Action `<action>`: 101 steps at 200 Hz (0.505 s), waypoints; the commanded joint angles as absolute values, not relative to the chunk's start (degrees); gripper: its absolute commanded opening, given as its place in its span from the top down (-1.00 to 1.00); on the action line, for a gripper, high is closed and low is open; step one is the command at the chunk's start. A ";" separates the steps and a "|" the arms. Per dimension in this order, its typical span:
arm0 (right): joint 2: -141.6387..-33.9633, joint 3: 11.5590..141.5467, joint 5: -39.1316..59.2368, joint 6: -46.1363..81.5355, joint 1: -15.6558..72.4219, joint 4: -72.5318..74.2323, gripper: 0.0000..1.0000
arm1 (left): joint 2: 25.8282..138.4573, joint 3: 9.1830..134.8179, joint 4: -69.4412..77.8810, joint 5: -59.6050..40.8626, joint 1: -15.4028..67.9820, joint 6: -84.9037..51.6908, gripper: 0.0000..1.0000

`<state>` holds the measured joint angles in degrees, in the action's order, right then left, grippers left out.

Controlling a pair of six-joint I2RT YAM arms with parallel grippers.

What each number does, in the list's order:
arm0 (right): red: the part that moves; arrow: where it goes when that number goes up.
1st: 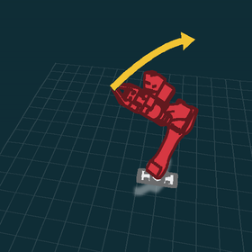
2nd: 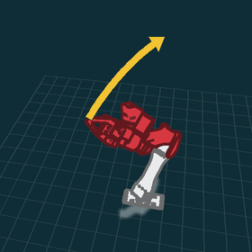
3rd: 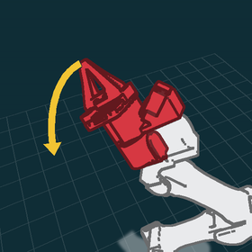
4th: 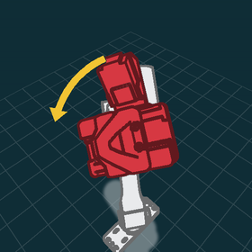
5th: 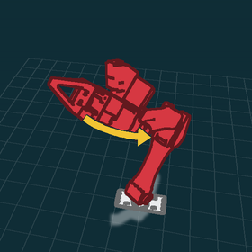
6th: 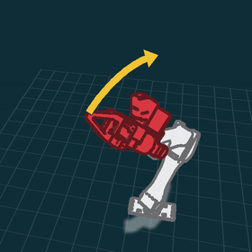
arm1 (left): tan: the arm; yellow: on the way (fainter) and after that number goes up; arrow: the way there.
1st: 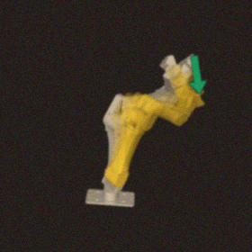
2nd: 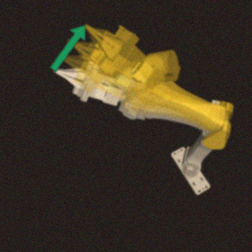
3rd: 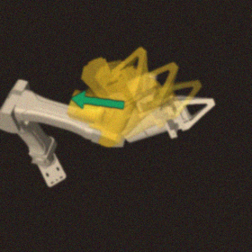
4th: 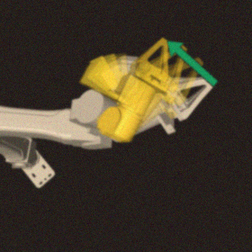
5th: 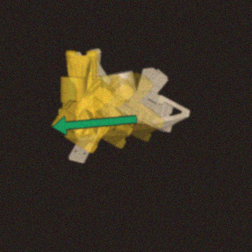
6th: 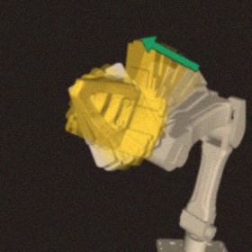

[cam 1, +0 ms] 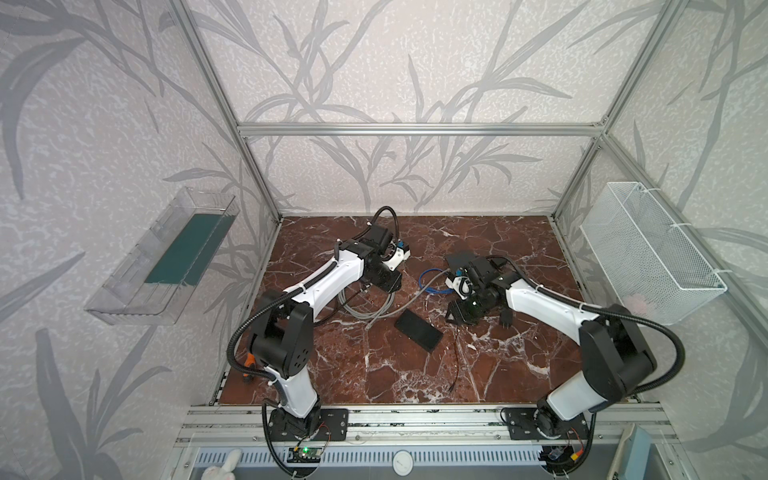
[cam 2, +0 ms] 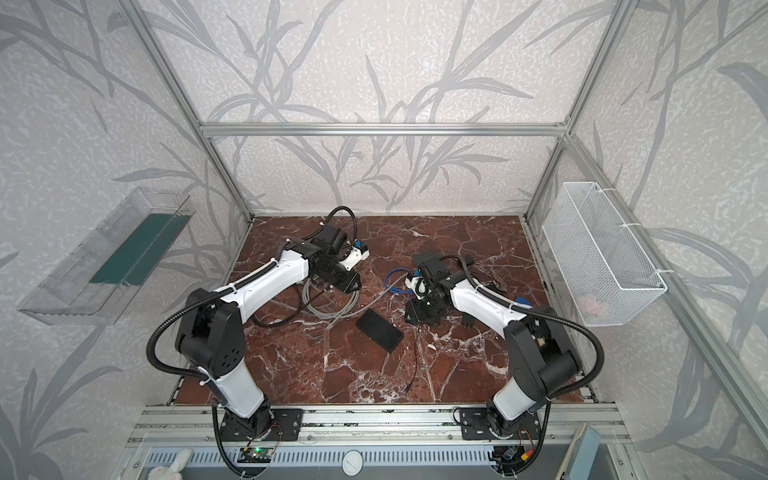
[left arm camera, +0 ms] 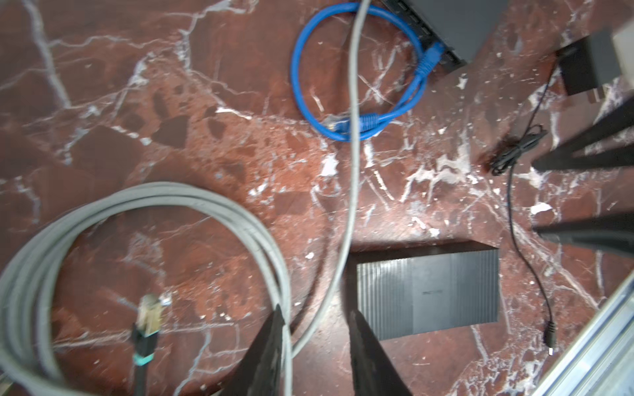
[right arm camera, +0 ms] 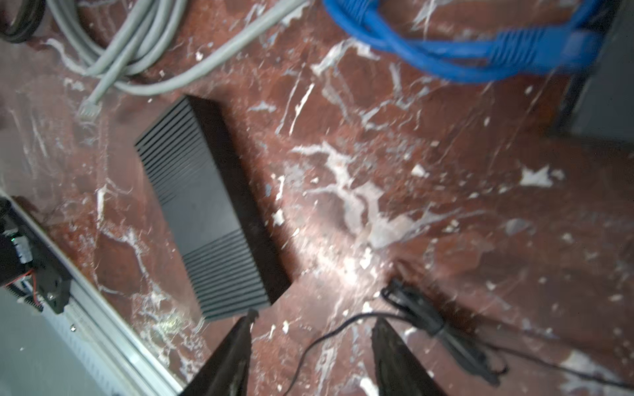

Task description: Insert the plug into the switch port

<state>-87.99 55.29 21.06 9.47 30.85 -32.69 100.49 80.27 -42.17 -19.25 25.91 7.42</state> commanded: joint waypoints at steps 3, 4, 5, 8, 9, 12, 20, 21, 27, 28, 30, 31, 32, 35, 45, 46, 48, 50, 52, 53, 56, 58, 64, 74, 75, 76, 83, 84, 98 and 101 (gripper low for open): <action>-82.56 50.55 19.67 7.87 36.39 -34.10 0.01 | 100.84 80.22 -41.54 -17.42 25.98 3.32 0.22; -82.37 50.37 19.55 7.76 36.65 -34.10 0.01 | 100.82 80.23 -41.51 -17.19 25.95 3.16 0.22; -82.14 50.23 19.31 7.53 36.91 -34.15 0.01 | 100.86 80.24 -41.45 -16.99 25.98 2.94 0.22; -81.57 49.81 18.77 7.13 37.71 -34.14 0.02 | 101.01 80.24 -41.40 -16.43 25.96 2.28 0.21; -81.35 49.69 18.53 7.03 37.97 -34.21 0.02 | 101.04 80.29 -41.36 -16.21 25.99 2.06 0.21; -80.78 49.29 18.00 6.94 38.62 -34.38 0.02 | 101.15 80.39 -41.27 -15.81 26.01 1.69 0.20; -79.72 48.73 16.89 7.81 39.59 -35.35 0.03 | 101.40 80.48 -40.78 -14.73 25.95 0.22 0.20; -79.72 48.71 16.75 8.04 39.62 -35.60 0.03 | 101.41 80.49 -40.74 -14.57 25.98 0.07 0.20; -79.56 48.68 16.61 9.60 39.65 -37.08 0.05 | 101.51 80.67 -40.54 -13.78 26.01 -0.98 0.19; -79.55 48.69 16.57 9.94 39.69 -37.31 0.05 | 101.51 80.72 -40.49 -13.70 25.97 -1.15 0.19; -79.50 48.65 16.45 10.48 39.72 -37.85 0.06 | 101.56 80.71 -40.47 -13.60 25.94 -1.54 0.19; -79.48 48.58 16.44 10.87 39.72 -38.04 0.06 | 101.58 80.74 -40.40 -13.57 25.93 -1.69 0.19; -79.46 48.59 16.44 11.10 39.72 -38.27 0.06 | 101.59 80.80 -40.37 -13.55 25.93 -1.86 0.19; -79.39 48.56 16.45 11.93 39.79 -38.95 0.08 | 101.60 80.93 -40.28 -13.59 25.97 -2.25 0.19; -78.75 47.96 16.24 14.32 40.28 -40.87 0.14 | 101.53 81.03 -39.90 -13.62 25.99 -3.81 0.19; -78.66 47.84 16.25 14.54 40.35 -41.00 0.14 | 101.52 81.03 -39.81 -13.62 25.96 -3.97 0.19; -78.42 47.64 16.19 14.89 40.52 -41.25 0.15 | 101.47 80.97 -39.75 -13.65 25.96 -4.24 0.19; -78.23 47.48 16.02 15.30 40.76 -41.47 0.15 | 101.50 80.86 -39.69 -13.65 25.98 -4.53 0.19; -77.98 47.29 15.89 15.60 40.93 -41.66 0.16 | 101.45 80.82 -39.59 -13.74 26.05 -4.80 0.19; -77.84 47.24 15.77 15.80 41.03 -41.70 0.16 | 101.39 80.75 -39.57 -13.77 26.03 -4.91 0.19; -77.41 47.01 15.40 16.28 41.37 -42.01 0.16 | 101.26 80.64 -39.47 -13.99 26.06 -5.22 0.19; -77.14 46.84 15.01 16.62 41.52 -42.25 0.16 | 101.19 80.50 -39.31 -14.22 26.14 -5.37 0.19; -76.20 46.47 13.97 17.31 42.10 -42.67 0.15 | 100.72 79.77 -38.71 -14.81 26.26 -5.81 0.19; -74.53 45.91 12.50 17.99 42.62 -42.89 0.15 | 99.83 78.20 -37.78 -15.86 26.70 -6.74 0.19; -74.31 45.85 12.40 18.09 42.62 -42.89 0.15 | 99.70 77.99 -37.70 -15.97 26.75 -6.89 0.19; -74.11 45.78 12.31 18.14 42.62 -42.89 0.14 | 99.60 77.84 -37.57 -16.07 26.82 -7.00 0.19; -73.03 45.26 12.15 18.77 42.63 -42.73 0.14 | 99.07 76.78 -37.36 -16.79 27.29 -7.84 0.19; -72.86 45.22 12.18 18.88 42.63 -42.72 0.14 | 98.97 76.62 -37.31 -16.79 27.40 -7.97 0.19; -71.60 44.66 12.66 20.80 42.63 -43.63 0.17 | 97.84 74.71 -37.61 -16.61 29.05 -9.46 0.19; -71.50 44.58 12.66 21.44 42.63 -43.95 0.17 | 97.52 74.37 -37.76 -16.68 29.56 -9.37 0.19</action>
<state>-74.19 45.39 14.41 16.78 42.33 -40.64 100.60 77.41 -37.71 -15.73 26.96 -5.17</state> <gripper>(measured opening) 0.421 0.407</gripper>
